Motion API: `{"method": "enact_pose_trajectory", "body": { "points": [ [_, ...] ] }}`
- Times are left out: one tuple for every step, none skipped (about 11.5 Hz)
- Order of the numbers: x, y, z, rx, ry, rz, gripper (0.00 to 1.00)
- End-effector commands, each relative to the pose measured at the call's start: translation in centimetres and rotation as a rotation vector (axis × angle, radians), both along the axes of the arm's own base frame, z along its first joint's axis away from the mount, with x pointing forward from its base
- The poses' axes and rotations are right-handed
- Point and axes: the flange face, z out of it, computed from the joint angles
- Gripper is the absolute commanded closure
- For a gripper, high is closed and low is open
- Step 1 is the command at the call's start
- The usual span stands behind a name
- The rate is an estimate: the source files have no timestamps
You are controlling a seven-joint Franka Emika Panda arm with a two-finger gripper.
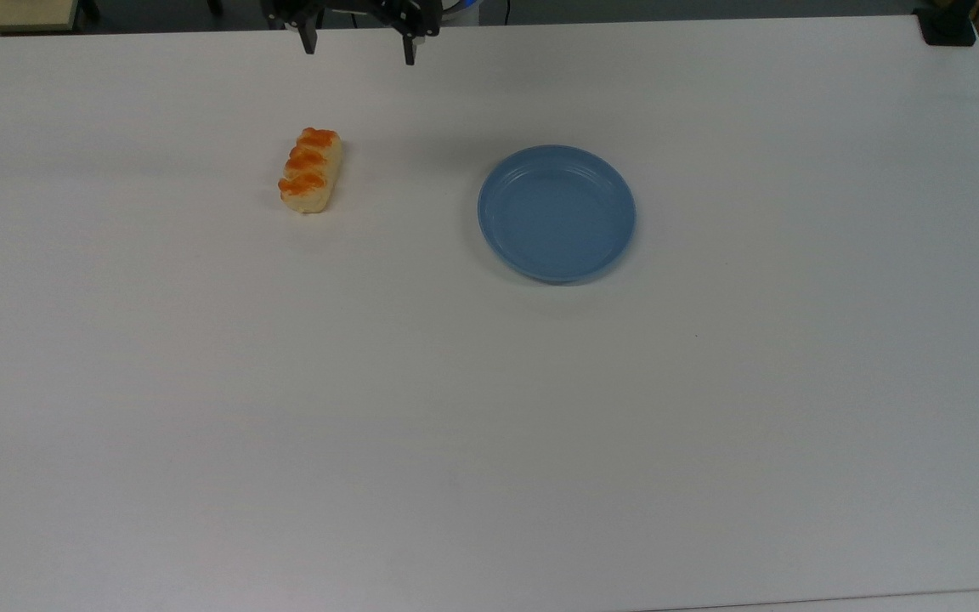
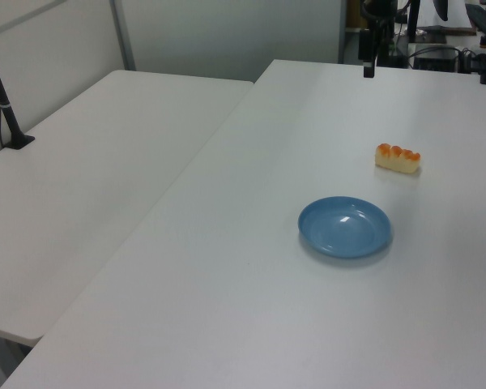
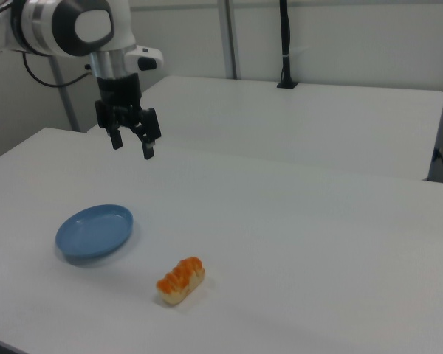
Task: Put the bread on a plate
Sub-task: 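Move the open gripper over the orange-topped bread roll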
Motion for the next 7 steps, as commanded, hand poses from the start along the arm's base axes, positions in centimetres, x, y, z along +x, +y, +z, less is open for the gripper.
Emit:
{"method": "enact_pose_trajectory", "body": {
  "points": [
    [-1.1,-1.9,-3.0,0.015,0.063,-0.029,0.0],
    [-1.2,-2.5,-4.3,0.016,0.07,-0.04,0.0],
    [-1.3,-2.6,-5.2,0.015,0.073,-0.041,0.0],
    [-1.4,-2.7,-6.8,0.011,0.08,-0.042,0.0],
    [-1.4,-2.8,-8.5,0.003,0.07,-0.043,0.0],
    [-1.4,-3.6,-10.1,-0.002,0.048,-0.066,0.0],
    [-1.6,-4.9,-11.5,-0.022,0.039,-0.085,0.0]
  ]
}}
